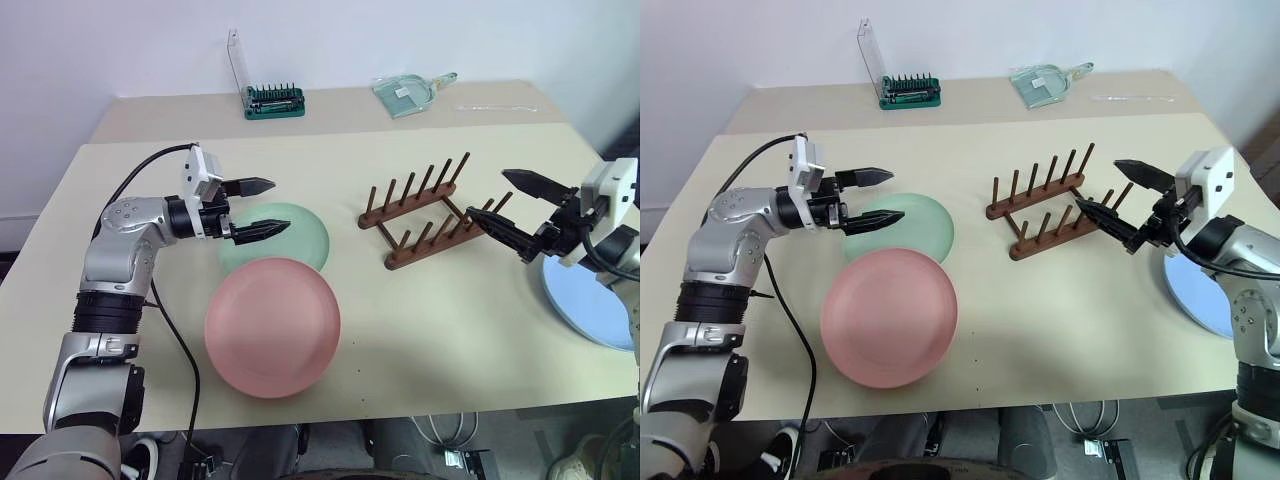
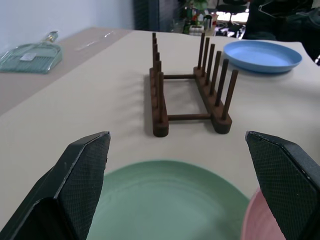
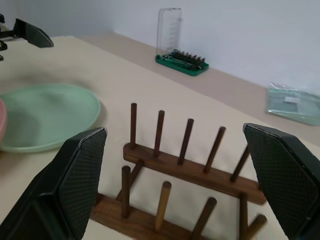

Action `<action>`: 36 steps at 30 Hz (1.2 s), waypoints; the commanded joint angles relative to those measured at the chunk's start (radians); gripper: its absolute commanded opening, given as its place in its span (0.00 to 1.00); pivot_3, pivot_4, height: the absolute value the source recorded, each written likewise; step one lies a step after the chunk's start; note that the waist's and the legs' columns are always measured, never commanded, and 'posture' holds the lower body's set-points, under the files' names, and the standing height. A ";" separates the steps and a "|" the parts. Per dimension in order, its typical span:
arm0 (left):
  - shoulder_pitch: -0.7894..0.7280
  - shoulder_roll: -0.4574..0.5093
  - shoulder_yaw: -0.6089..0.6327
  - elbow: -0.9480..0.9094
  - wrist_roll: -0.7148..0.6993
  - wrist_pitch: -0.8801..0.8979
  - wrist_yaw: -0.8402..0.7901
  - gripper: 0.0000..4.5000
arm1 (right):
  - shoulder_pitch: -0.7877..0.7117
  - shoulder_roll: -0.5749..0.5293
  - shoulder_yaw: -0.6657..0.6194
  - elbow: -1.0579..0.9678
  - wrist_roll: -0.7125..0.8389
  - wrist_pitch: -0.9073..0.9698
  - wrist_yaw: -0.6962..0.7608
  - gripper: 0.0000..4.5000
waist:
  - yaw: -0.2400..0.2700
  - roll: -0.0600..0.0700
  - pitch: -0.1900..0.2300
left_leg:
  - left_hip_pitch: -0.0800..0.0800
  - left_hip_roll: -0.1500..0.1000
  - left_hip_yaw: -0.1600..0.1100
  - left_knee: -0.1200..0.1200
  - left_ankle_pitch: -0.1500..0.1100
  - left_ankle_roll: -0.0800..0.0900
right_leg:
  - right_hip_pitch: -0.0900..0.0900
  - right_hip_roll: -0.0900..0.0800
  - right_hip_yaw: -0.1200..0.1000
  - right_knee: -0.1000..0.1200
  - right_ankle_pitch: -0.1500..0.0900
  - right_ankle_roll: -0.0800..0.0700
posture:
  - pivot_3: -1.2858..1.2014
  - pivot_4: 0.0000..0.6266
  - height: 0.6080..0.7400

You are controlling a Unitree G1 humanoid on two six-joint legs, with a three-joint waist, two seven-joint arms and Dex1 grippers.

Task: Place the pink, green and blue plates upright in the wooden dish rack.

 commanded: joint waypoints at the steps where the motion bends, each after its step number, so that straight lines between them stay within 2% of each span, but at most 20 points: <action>1: -0.050 -0.011 0.013 0.027 -0.004 -0.034 -0.009 1.00 | -0.012 -0.015 -0.030 -0.044 0.006 -0.003 -0.016 0.99 | -0.001 0.000 0.000 | 0.000 0.000 0.000 0.000 0.000 0.000 | 0.000 0.000 0.000 0.000 0.000 0.000 | 0.52 0.24 1.00; 8: -0.062 -0.009 0.010 -0.015 -0.035 0.014 -0.039 1.00 | 0.007 0.004 -0.067 -0.094 0.038 0.006 -0.049 0.99 | -0.001 0.000 0.000 | 0.001 0.001 0.002 0.000 0.000 0.000 | 0.000 0.001 0.001 0.000 0.000 0.000 | 0.52 0.24 1.00; 14: -0.166 -0.006 -0.010 0.103 -0.007 0.005 -0.109 1.00 | 0.051 0.023 -0.082 -0.165 0.050 0.014 -0.099 0.99 | 0.000 0.000 0.000 | 0.000 0.001 0.002 0.001 0.000 0.000 | 0.000 0.001 0.001 0.000 0.001 0.000 | 0.52 0.24 1.00; 19: -0.205 -0.058 -0.035 0.089 -0.003 0.021 -0.102 1.00 | 0.065 0.044 -0.070 -0.194 0.049 0.000 -0.114 0.99 | -0.001 0.000 0.000 | 0.000 0.001 0.002 0.001 0.000 0.000 | 0.000 0.001 0.001 0.000 0.001 0.000 | 0.52 0.24 1.00; 23: -0.202 -0.059 -0.050 0.088 0.002 0.039 -0.116 1.00 | 0.021 0.054 -0.022 -0.195 0.025 0.000 -0.140 0.99 | -0.006 0.000 0.000 | 0.000 0.001 0.002 0.001 0.000 0.000 | 0.000 0.001 0.001 0.000 0.001 0.000 | 0.52 0.24 1.00; 26: -0.168 -0.092 -0.130 0.012 0.032 0.134 -0.077 1.00 | 0.031 0.056 -0.043 -0.178 0.024 -0.025 -0.131 0.99 | -0.002 0.000 0.000 | 0.001 0.002 0.003 0.000 0.000 0.000 | 0.000 0.001 0.002 0.000 0.001 0.000 | 0.52 0.24 1.00; 29: -0.152 -0.082 -0.228 -0.064 0.034 0.313 -0.086 1.00 | 0.026 0.055 -0.051 -0.162 0.019 -0.040 -0.137 0.99 | 0.002 0.000 0.000 | 0.000 0.001 0.002 0.001 0.000 0.001 | 0.000 0.001 0.002 0.000 0.001 0.000 | 0.52 0.24 1.00; 31: -0.123 -0.084 -0.314 -0.088 0.132 0.261 -0.044 1.00 | 0.035 0.059 -0.062 -0.149 0.015 -0.057 -0.136 0.99 | -0.001 0.000 0.000 | 0.000 0.001 0.002 0.001 0.000 0.001 | 0.000 0.001 0.002 0.000 0.001 0.001 | 0.52 0.24 1.00; 32: -0.115 -0.088 -0.334 -0.090 0.167 0.235 -0.018 1.00 | 0.041 0.061 -0.064 -0.145 0.012 -0.064 -0.136 0.99 | -0.001 0.000 0.000 | 0.001 0.001 0.003 0.001 0.000 0.001 | 0.000 0.001 0.002 0.000 0.001 0.001 | 0.52 0.24 1.00; 36: -0.139 -0.153 -0.332 -0.140 0.132 0.376 0.052 1.00 | 0.087 0.105 -0.059 -0.171 0.002 -0.092 -0.161 0.99 | -0.001 0.000 0.000 | 0.001 0.001 0.002 0.001 0.000 0.001 | 0.000 0.002 0.003 0.000 0.001 0.000 | 0.52 0.24 1.00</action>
